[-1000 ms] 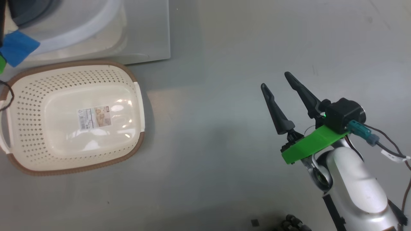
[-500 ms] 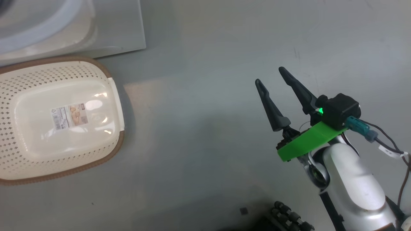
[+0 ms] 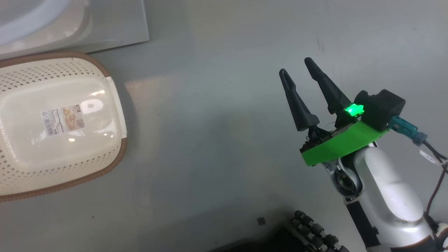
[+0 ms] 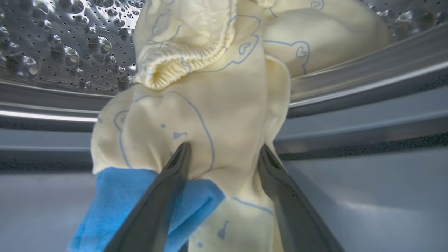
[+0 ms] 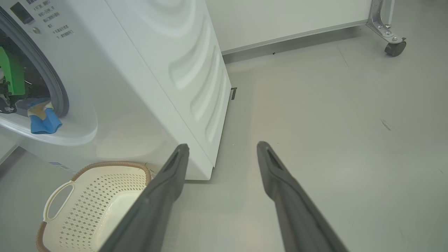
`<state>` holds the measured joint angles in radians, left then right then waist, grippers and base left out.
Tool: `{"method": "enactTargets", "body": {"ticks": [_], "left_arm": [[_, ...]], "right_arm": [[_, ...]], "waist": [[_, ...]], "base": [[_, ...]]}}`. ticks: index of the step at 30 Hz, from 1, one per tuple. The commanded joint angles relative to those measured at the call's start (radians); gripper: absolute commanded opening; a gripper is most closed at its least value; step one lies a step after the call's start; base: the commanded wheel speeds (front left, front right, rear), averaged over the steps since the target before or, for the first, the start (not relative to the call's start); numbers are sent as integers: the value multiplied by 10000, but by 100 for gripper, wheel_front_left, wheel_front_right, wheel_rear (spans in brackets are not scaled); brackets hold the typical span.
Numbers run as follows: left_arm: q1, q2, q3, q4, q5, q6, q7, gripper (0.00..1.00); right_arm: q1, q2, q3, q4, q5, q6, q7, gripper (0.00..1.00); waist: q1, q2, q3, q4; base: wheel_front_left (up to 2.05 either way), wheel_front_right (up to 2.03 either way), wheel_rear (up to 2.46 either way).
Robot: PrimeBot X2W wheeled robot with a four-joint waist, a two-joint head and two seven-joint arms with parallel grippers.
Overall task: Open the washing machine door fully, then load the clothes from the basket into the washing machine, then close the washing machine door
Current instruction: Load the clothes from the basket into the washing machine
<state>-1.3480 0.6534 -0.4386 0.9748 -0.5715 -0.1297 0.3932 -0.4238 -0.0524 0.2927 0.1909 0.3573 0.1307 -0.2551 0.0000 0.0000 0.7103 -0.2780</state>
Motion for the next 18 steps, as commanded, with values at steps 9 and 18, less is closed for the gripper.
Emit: {"method": "enactTargets", "body": {"ticks": [9, 18], "left_arm": [[-905, 137, -433, 627, -63, 0, 436, 100], [-612, 397, -1588, -237, -1315, -7, 1296, 100]], "right_arm": [[-112, 22, 265, -428, 114, 0, -67, 100], [-66, 22, 345, -394, -34, 0, -67, 100]], "waist": [[0, 0, 48, -52], [0, 0, -84, -5]], "base": [[0, 0, 0], [0, 0, 0]]}}
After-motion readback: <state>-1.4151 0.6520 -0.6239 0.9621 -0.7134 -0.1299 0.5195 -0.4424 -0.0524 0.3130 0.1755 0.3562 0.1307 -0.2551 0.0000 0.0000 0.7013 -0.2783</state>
